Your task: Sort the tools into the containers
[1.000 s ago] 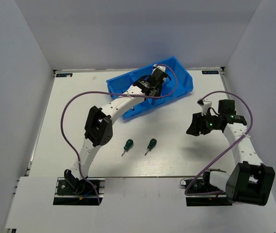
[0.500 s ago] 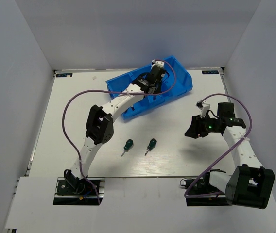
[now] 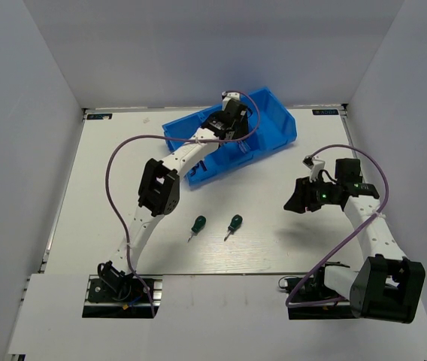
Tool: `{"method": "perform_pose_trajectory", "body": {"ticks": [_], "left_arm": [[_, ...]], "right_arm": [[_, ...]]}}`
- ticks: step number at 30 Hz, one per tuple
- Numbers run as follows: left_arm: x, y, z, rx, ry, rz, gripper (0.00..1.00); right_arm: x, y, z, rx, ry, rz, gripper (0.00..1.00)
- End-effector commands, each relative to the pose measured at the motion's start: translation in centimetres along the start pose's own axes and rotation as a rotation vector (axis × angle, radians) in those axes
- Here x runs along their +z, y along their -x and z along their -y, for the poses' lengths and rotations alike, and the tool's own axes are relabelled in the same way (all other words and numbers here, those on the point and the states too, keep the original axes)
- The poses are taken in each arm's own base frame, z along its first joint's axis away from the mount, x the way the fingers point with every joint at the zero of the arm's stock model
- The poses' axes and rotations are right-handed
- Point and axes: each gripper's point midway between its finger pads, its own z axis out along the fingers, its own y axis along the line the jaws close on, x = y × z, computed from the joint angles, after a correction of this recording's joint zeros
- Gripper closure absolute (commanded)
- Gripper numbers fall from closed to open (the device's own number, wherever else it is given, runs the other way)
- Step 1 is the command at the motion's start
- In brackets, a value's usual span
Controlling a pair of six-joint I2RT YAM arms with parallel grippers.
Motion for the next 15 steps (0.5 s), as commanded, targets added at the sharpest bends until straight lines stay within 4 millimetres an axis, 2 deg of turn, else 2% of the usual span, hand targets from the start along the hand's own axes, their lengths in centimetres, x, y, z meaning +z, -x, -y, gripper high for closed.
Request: {"method": "perform_pose_trajectory", "body": {"ticks": [1,3,5,9,10,11,12,14,15], "left_arm": [[-1.0,0.2,0.7,-0.013,-0.038,-0.019,0.26],[-0.9,-0.2,0.5,-0.01,-0.034,-0.027,0.26],[-0.8,-1.5,0.0,0.001,-0.027,-0.065,0.28],[-0.4,-4.4,-0.4,0.019,-0.037,-0.145,0.41],[-0.2,-6.3,-1.0,0.031,-0.024,-0.192,0.43],[-0.6,-7.1,-0.6,0.05,-0.038,-0.212,0.47],[-0.7,-8.9,-1.2,0.058,-0.04,-0.256,0.47],[-1.1,-10.5,-1.0,0.081,-0.059,-0.284,0.51],[-1.9,-12.3,-1.1,0.092,-0.072,-0.326,0.51]], "right_arm": [[0.3,0.6,0.1,0.008,0.003,0.019,0.44],[0.4,0.8,0.1,0.007,0.004,0.026,0.44],[0.6,0.7,0.3,0.013,0.001,0.026,0.44],[0.8,0.7,0.5,0.022,-0.002,0.024,0.44],[0.8,0.8,0.6,0.023,-0.003,0.026,0.44],[0.8,0.8,0.6,0.025,-0.006,0.025,0.44],[0.8,0.9,0.6,0.028,-0.004,0.03,0.44],[0.9,0.9,0.8,0.032,-0.006,0.027,0.44],[1.0,1.0,0.8,0.034,-0.005,0.028,0.44]]}}
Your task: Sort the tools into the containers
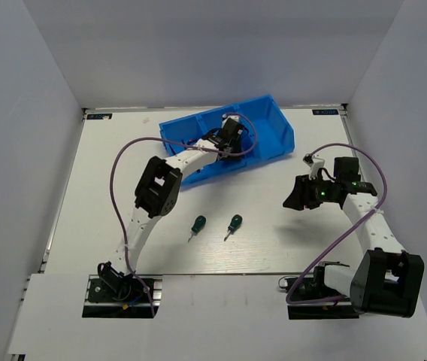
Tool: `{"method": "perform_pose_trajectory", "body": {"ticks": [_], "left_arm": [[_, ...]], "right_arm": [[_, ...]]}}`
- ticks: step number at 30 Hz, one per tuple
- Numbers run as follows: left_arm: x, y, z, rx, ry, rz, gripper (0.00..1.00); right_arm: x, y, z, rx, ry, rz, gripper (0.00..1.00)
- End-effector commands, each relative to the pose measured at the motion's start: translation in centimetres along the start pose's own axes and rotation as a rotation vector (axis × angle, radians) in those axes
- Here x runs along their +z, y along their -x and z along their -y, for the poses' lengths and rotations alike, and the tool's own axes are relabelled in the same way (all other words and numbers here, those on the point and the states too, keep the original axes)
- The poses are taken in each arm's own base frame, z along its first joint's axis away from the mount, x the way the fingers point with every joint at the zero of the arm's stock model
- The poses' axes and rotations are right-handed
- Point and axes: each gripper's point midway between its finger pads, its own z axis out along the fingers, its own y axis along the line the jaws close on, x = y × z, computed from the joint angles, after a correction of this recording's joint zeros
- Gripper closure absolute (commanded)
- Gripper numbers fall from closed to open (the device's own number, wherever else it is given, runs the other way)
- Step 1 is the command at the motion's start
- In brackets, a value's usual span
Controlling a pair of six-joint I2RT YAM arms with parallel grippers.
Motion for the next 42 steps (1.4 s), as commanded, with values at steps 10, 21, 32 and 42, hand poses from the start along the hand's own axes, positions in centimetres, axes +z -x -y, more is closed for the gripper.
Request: {"method": "perform_pose_trajectory", "body": {"ticks": [10,21,32,42], "left_arm": [[-6.3,-5.1,1.1,0.107,-0.153,-0.126,0.53],[-8.1,-6.9,4.0,0.134,-0.195,-0.138,0.54],[-10.6,2.2,3.6,0.1,-0.062,0.035,0.43],[-15.5,7.6,4.3,0.077,-0.07,0.153,0.41]], "right_arm": [[0.6,0.1,0.3,0.003,0.009,0.015,0.42],[0.5,0.3,0.1,0.002,0.008,0.022,0.42],[0.2,0.4,-0.1,-0.016,0.012,0.026,0.42],[-0.3,0.6,-1.3,-0.042,0.058,0.038,0.41]]}}
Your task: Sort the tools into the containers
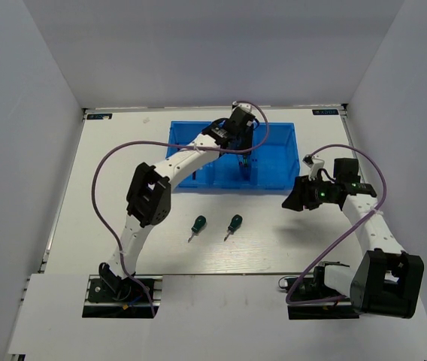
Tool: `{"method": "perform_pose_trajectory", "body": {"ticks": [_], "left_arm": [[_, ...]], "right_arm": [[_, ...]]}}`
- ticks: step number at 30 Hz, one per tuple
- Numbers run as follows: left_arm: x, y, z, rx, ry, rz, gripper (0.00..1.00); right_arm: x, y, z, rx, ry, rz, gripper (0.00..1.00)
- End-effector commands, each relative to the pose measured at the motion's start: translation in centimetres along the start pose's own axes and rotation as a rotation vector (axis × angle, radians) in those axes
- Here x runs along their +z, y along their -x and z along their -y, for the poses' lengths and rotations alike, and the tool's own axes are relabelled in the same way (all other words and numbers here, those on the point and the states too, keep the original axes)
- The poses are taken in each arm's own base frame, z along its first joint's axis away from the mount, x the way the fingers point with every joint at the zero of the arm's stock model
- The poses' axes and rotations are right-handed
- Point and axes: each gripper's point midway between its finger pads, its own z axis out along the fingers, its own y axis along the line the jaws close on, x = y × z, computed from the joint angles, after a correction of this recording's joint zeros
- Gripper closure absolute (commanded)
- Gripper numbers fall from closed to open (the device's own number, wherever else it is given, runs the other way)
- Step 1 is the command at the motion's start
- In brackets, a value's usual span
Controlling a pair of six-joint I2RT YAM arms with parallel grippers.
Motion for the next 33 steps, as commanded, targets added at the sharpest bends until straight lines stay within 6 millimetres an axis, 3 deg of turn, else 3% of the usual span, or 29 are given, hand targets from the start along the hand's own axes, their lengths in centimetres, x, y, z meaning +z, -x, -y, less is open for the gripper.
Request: {"method": "perform_pose_trajectory", "body": {"ticks": [1,3,5,6,7,9,10,11,12,13,14,15,17,18,21,22,26,29,31,33], "left_arm": [[-6.7,6.1,-0.7,-0.032,0.012,0.136,0.41],[-9.3,6.9,-1.3,-0.009,0.014,0.157,0.4],[-10.9,5.4,-2.8,0.029,0.038,0.135,0.41],[-14.7,6.3,-3.4,0.038,0.02,0.181,0.48],[-14.3,2.7,-5.2,0.088,0.053,0.104,0.69],[-16.4,-0.1,-6.0,0.121,0.022,0.081,0.78],[-18.4,-3.3,-7.4,0.129,-0.001,0.044,0.78],[-19.3,-4.8,-8.0,0.11,-0.012,0.031,0.78],[-19.4,-8.5,-9.5,0.11,0.006,-0.036,0.74],[-20.4,-9.6,-10.1,0.06,0.01,-0.042,0.68],[-22.7,-9.6,-10.9,0.014,0.008,-0.001,0.48],[-23.1,-11.6,-12.0,-0.012,0.032,-0.029,0.38],[-25.3,-12.5,-12.9,-0.105,0.036,-0.007,0.27],[-25.3,-13.9,-13.5,-0.125,0.048,-0.028,0.27],[-25.6,-15.7,-14.2,-0.184,0.056,-0.038,0.27],[-25.6,-16.0,-14.4,-0.184,0.058,-0.04,0.27],[-24.8,-17.5,-14.1,-0.186,0.044,-0.088,0.27],[-23.9,-18.8,-14.0,-0.169,0.052,-0.13,0.27],[-23.6,-19.1,-13.9,-0.168,0.048,-0.141,0.27],[-23.6,-19.0,-13.8,-0.17,0.043,-0.134,0.27]], "right_arm": [[-0.7,1.0,-1.8,-0.088,0.069,0.038,0.39],[-0.6,1.0,-3.1,-0.132,0.12,0.029,0.39],[0.5,0.3,-4.3,-0.181,0.145,-0.023,0.53],[0.8,0.4,-4.6,-0.181,0.146,-0.031,0.56],[1.4,0.2,-3.9,-0.189,0.096,-0.054,0.58],[3.0,-0.5,-5.8,-0.239,0.122,-0.102,0.63],[3.6,-0.1,-5.7,-0.274,0.1,-0.098,0.63],[4.6,-1.0,-6.7,-0.304,0.134,-0.142,0.63],[5.3,-1.5,-8.0,-0.359,0.174,-0.16,0.59],[5.8,-2.1,-9.1,-0.402,0.209,-0.184,0.53],[6.2,-2.5,-9.5,-0.465,0.238,-0.195,0.43],[7.1,-3.3,-10.3,-0.568,0.298,-0.211,0.27],[7.6,-4.3,-10.6,-0.755,0.39,-0.194,0.17],[8.5,-2.8,-10.5,-0.955,0.402,-0.118,0.1],[9.1,-1.5,-11.0,-1.126,0.447,-0.066,0.1],[9.7,-1.8,-10.4,-1.277,0.488,-0.062,0.1],[10.7,-2.2,-11.3,-1.609,0.667,0.031,0.1],[11.7,-1.7,-11.9,-1.67,0.768,0.03,0.1],[12.4,-2.7,-12.0,-1.66,0.864,-0.02,0.1],[13.3,-2.2,-12.1,-1.665,0.87,-0.034,0.1]]}}
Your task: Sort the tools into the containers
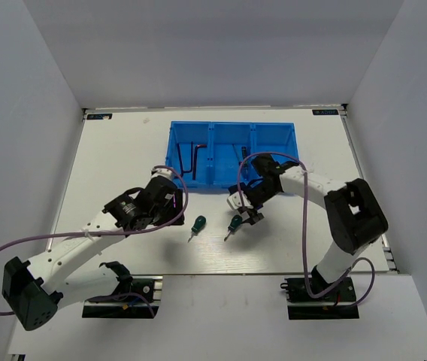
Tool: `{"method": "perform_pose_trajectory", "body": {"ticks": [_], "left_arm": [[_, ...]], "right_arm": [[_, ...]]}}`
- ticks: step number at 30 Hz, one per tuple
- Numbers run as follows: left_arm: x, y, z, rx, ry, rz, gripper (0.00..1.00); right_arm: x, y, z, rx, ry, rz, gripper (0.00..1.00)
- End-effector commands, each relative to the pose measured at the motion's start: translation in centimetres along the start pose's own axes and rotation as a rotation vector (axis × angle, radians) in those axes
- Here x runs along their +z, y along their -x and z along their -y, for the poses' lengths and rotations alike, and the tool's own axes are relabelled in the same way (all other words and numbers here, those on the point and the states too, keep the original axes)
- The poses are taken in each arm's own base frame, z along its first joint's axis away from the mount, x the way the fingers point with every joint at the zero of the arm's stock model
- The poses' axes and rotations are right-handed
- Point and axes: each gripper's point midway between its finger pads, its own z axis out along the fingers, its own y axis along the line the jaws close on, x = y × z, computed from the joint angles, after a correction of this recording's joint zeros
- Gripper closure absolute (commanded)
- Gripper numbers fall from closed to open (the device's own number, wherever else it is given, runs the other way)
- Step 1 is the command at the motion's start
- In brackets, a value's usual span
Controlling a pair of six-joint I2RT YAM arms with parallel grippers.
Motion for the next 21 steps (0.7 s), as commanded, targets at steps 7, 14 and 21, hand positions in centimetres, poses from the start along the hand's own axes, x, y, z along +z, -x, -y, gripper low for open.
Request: {"method": "perform_pose_trajectory", "body": {"ticks": [7,14,21], "left_arm": [[0.4,-0.3,0.9,-0.021,-0.062,0.017,0.27],[1.1,-0.7,1.7,-0.003,-0.101,0.003,0.27],[2.6,0.2,2.7,0.033,-0.092,-0.009,0.27]], "right_arm": [[0.6,2.0,-0.8,-0.178,0.258,0.088,0.18],[0.6,1.7,-6.2,-0.164,0.401,0.077,0.24],[3.6,-0.9,-4.9,-0.131,0.277,-0.066,0.29]]}}
